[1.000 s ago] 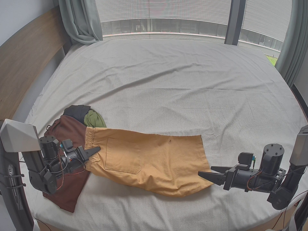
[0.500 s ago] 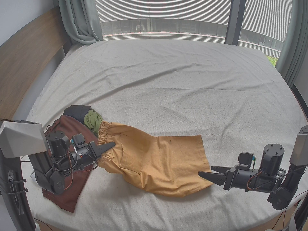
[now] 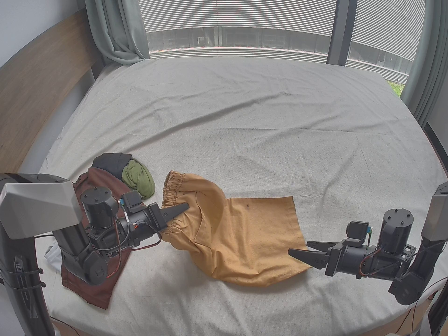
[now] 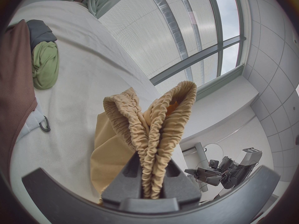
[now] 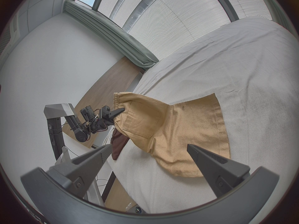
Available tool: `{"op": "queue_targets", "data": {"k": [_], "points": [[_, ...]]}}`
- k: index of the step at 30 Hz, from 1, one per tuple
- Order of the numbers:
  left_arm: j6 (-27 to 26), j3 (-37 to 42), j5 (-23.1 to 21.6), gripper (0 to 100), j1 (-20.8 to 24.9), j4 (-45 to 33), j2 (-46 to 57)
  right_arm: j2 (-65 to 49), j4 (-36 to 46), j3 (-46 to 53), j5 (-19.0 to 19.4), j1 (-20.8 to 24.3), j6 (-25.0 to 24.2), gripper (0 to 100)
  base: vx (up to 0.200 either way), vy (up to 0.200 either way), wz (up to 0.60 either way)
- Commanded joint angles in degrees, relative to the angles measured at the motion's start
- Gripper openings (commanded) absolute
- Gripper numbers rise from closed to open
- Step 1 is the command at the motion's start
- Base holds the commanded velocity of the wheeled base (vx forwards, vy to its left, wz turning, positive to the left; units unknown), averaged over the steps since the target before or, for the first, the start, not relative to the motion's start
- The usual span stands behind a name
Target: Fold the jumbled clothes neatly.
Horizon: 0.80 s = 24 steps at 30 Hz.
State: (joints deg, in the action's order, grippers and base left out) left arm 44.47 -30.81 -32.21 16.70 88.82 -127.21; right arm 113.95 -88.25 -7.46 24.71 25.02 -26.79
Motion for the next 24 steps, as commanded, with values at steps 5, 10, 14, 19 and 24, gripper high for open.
{"op": "queue_targets", "data": {"k": [5,10,14,19,24], "points": [[0.0,-0.9,0.0,0,1.5,-0.1,-0.2,0.0,-0.1,-0.1,0.0,-0.1,0.0,100,0.0,0.0,0.0],[0.4,-2.6,0.0,0,2.7,-0.1,-0.6,-0.2,-0.1,-0.5,0.0,-0.8,0.0,100,0.0,0.0,0.0],[2.9,-4.4,0.1,0,4.1,-0.1,-1.3,-0.3,-0.1,-0.6,0.0,-1.1,0.0,100,0.0,0.0,0.0],[6.3,-7.6,0.8,0,5.8,-0.6,-3.0,-0.3,-0.1,-1.1,0.0,-2.2,0.0,100,0.0,0.0,0.0],[8.4,-9.4,1.0,0,7.9,-0.7,-4.8,-0.3,-0.1,-1.4,0.0,-2.8,-0.1,100,0.0,0.0,0.0]]}}
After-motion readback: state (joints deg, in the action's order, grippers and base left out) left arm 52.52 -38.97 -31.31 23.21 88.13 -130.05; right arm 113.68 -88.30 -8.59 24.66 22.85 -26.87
